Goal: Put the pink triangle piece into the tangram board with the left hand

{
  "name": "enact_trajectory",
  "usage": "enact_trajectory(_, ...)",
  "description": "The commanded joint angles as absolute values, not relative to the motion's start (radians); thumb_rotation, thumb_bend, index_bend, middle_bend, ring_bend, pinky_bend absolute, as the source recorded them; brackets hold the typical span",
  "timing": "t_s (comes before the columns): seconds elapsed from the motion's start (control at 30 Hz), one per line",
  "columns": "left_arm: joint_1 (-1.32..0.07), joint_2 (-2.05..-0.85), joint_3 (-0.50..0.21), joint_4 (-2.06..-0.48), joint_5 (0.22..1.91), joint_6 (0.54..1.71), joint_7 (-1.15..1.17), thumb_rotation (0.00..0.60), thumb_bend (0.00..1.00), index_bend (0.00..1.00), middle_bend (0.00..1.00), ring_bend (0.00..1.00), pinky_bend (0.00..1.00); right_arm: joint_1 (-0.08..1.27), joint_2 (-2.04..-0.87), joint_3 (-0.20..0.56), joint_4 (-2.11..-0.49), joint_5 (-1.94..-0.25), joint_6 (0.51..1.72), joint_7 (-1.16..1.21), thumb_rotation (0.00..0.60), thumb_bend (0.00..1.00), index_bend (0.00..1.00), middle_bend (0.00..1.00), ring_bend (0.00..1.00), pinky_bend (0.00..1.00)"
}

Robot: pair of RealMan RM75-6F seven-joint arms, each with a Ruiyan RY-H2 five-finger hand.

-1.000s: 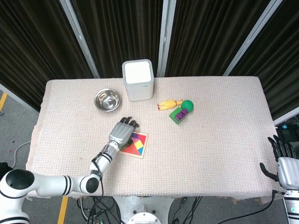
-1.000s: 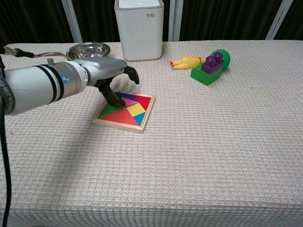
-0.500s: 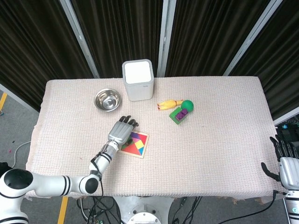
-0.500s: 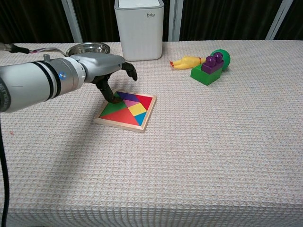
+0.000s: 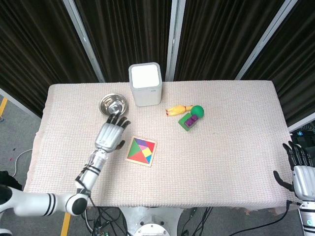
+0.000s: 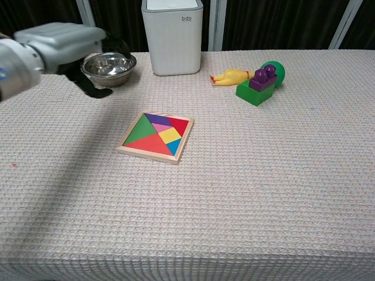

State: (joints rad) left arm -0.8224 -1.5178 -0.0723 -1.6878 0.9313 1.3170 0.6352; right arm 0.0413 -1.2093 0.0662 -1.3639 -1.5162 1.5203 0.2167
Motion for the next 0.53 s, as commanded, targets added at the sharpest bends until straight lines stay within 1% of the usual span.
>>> enact_trajectory(0.03,-0.609,-1.389,0.093,-1.73,1.177,1.569,0.535,0.6,0.26,0.19,0.14,0.0,0.1,0.041,-1.215,0.066,-1.37,-1.523,1.529,0.21,0.6,0.23,0.0,0.0,0.0,0.0)
enact_trajectory(0.1,-0.526,-1.361,0.148,-1.701,1.258,1.649,0.465,0.6,0.24,0.19,0.14,0.0,0.1,0.04,-1.221,0.067,-1.374,-1.529,1.54,0.202,0.6,0.23,0.0,0.0,0.0,0.0)
enact_trajectory(0.17,-0.453,-1.341,0.188,-1.676,1.308,1.707,0.401,0.6,0.23,0.18,0.14,0.0,0.1,0.037,-1.23,0.064,-1.376,-1.539,1.552,0.192,0.6,0.23,0.0,0.0,0.0,0.0)
enact_trajectory(0.23,-0.401,-1.329,0.209,-1.656,1.337,1.744,0.363,0.6,0.22,0.18,0.14,0.0,0.1,0.035,-1.237,0.06,-1.376,-1.544,1.557,0.184,0.6,0.23,0.0,0.0,0.0,0.0)
enact_trajectory(0.37,-0.317,-1.323,0.213,-1.614,1.364,1.785,0.305,0.6,0.21,0.18,0.13,0.0,0.1,0.027,-1.245,0.051,-1.381,-1.555,1.57,0.162,0.6,0.23,0.0,0.0,0.0,0.0)
enact_trajectory(0.53,-0.276,-1.316,0.194,-1.584,1.38,1.759,0.245,0.6,0.22,0.18,0.13,0.0,0.1,0.019,-1.243,0.046,-1.391,-1.562,1.583,0.146,0.6,0.23,0.0,0.0,0.0,0.0)
